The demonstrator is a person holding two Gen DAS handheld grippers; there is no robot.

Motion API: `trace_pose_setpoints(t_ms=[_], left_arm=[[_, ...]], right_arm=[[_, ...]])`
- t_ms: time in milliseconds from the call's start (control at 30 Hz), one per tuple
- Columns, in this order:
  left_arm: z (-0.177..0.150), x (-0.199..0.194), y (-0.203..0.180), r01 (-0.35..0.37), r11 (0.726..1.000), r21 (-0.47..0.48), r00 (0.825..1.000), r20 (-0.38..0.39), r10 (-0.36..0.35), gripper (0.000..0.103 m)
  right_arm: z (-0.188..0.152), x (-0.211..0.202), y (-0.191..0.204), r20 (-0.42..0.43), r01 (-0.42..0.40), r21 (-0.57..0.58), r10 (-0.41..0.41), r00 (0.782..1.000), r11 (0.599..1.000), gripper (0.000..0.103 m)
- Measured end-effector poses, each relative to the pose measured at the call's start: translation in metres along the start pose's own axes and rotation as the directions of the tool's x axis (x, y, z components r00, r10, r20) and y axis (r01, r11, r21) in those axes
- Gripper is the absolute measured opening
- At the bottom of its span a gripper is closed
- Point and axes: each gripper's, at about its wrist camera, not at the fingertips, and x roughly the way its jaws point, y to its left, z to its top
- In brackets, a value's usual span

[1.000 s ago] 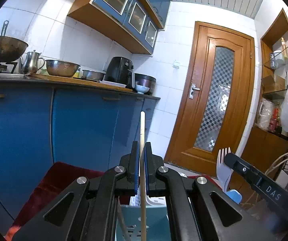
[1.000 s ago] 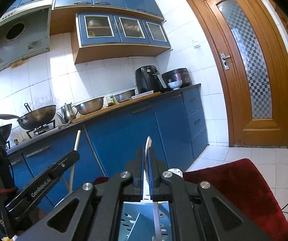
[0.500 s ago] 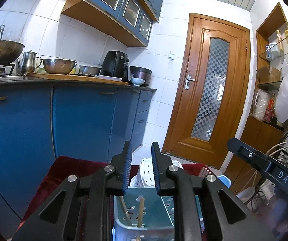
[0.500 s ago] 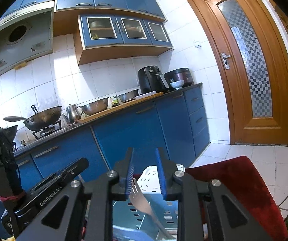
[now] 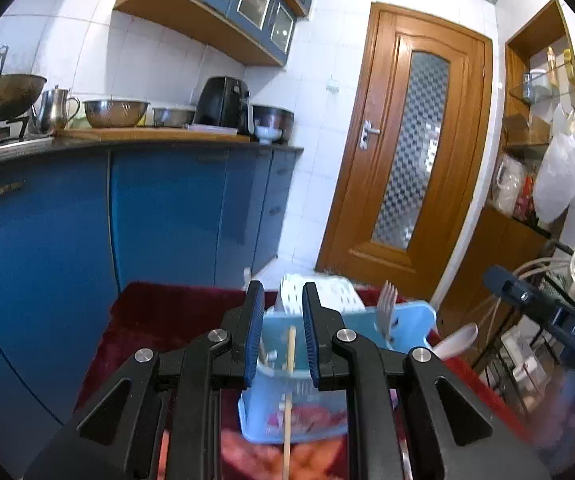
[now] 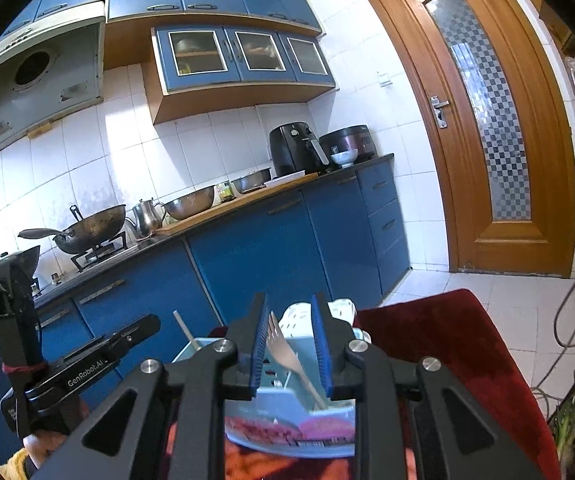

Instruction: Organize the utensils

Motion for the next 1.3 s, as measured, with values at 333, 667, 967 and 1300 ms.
trace_pose_setpoints(t_ms=[333, 667, 967, 1300], left_arm=[[-0.041, -0.006, -0.004, 0.017, 1.0, 0.011, 0.992, -0.122, -0.015, 0.018], [-0.052, 0.001, -0.003, 0.01, 1.0, -0.002, 0.987, -0.162, -0.011, 0.018], [-0.011, 0.014, -0.008, 0.031, 0.998, 0.056, 0.985, -0.169, -0.021, 0.018], [0.017, 0.068, -0.004, 0.075, 0.997, 0.002, 0.935, -0.347, -0.069, 0.018]], right_arm=[[-0.026, -0.024, -0.005, -0.039, 0.029, 0.002, -0.029, 0.999, 1.0, 0.026], [-0.048, -0.029, -0.012, -0.086, 0.035, 0.013, -0.034, 0.996, 0.999, 0.027], [-0.057, -0.028, -0.027, -0.109, 0.044, 0.056, -0.037, 0.993, 0.997, 0.028], [-0.06, -0.027, -0.035, -0.106, 0.046, 0.058, -0.04, 0.994, 0.997, 0.029]])
